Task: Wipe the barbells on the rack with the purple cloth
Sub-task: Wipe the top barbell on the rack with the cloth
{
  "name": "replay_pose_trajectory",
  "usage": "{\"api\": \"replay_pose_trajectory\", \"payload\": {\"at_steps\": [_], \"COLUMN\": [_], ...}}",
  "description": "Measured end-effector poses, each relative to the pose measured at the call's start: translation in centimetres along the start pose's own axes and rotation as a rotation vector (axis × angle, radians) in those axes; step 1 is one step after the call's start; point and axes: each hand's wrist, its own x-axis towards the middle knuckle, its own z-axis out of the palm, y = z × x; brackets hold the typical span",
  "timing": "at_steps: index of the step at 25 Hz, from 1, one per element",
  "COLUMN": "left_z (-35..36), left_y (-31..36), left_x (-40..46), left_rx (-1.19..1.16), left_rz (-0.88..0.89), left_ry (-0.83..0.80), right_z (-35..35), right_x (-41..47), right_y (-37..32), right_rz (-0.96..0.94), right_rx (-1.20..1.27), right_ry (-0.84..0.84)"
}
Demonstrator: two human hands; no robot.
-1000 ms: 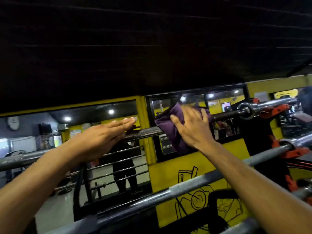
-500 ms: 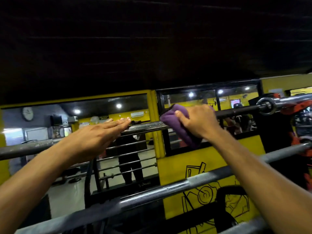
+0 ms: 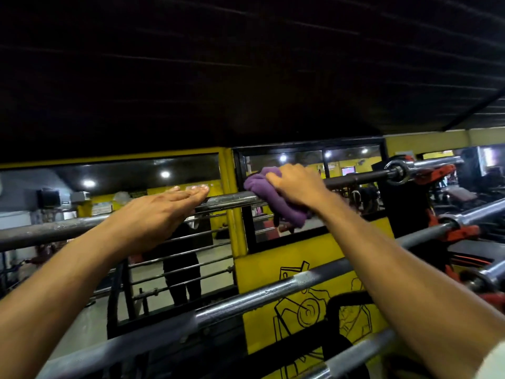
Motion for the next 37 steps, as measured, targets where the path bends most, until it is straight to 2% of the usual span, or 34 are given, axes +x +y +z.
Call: {"api": "replay_pose_trajectory", "payload": {"at_steps": [2, 3, 4, 5, 7, 9, 11, 12, 15, 18, 19, 21, 23, 25, 27, 29, 31, 32, 33, 34, 36, 37], "left_z": [0.3, 0.4, 0.5, 0.6, 0.6, 0.5, 0.2, 0.0, 0.0, -0.8, -1.1, -1.8, -2.6, -3.3, -3.2, -2.5, -1.8, -1.7, -1.7, -1.6, -1.0, -0.8], "left_y": [-0.2, -0.2, -0.2, -0.3, -0.4, -0.4, -0.4, -0.2, 0.0, -0.8, -1.4, -2.9, -5.3, -7.7, -9.2, -9.5, -9.9, -10.2, -10.6, -11.0, -11.5, -11.6], "left_x": [0.2, 0.2, 0.2, 0.2, 0.2, 0.0, -0.2, -0.3, 0.2, 0.1, -0.6, -3.0, -6.2, -9.2, -11.2, -12.0, -11.8, -11.7, -11.6, -11.5, -11.6, -11.5], "left_rx": [0.004, -0.002, -0.011, -0.018, -0.026, -0.03, -0.022, -0.038, -0.063, -0.176, -0.197, -0.207, -0.234, -0.219, -0.156, -0.102, -0.073, -0.077, -0.081, -0.089, -0.104, -0.113], "left_rz": [0.0, -0.004, -0.008, -0.015, -0.013, -0.003, 0.002, 0.0, -0.031, -0.013, -0.022, -0.056, -0.112, -0.148, -0.136, -0.104, -0.065, -0.047, -0.026, -0.001, 0.04, 0.054], "left_ry": [0.012, 0.014, 0.024, 0.025, 0.014, 0.016, 0.014, 0.021, -0.009, -0.001, 0.006, 0.051, 0.106, 0.085, 0.051, 0.038, 0.088, 0.111, 0.124, 0.132, 0.16, 0.181], "right_z": [2.3, 3.0, 3.2, 2.8, 1.6, 0.3, 0.0, 0.0, 0.0, -1.1, -1.4, -1.5, -1.2, -0.2, 0.5, -0.5, -2.1, -2.6, -2.4, -1.6, 1.4, 2.9], "right_x": [-3.6, -5.0, -5.3, -4.9, -2.8, 0.0, 1.3, 1.0, -1.9, -2.5, -2.2, -1.7, -1.4, -1.5, -1.3, -0.7, 0.1, 0.3, 0.4, -0.2, -3.1, -4.8], "right_y": [0.2, 1.5, 3.5, 5.2, 6.6, 4.6, 1.9, 1.1, 1.4, 1.3, 0.6, -1.1, -2.3, -3.4, -5.0, -6.3, -7.3, -7.9, -8.8, -9.6, -10.4, -9.8], "right_rz": [-0.207, -0.331, -0.445, -0.462, -0.246, 0.008, 0.002, -0.033, -0.164, -0.102, -0.095, -0.162, -0.178, -0.117, -0.094, -0.061, -0.101, -0.116, -0.108, -0.081, -0.18, -0.266], "right_rx": [0.045, 0.073, 0.09, 0.098, 0.132, 0.072, -0.016, -0.007, 0.213, 0.501, 0.517, 0.397, 0.339, 0.333, 0.16, 0.037, 0.039, 0.038, 0.041, 0.053, 0.032, 0.012], "right_ry": [0.319, 0.407, 0.428, 0.421, 0.333, 0.131, -0.014, -0.013, 0.187, 0.268, 0.287, 0.309, 0.255, 0.179, 0.095, -0.102, -0.337, -0.386, -0.363, -0.253, 0.185, 0.316]}}
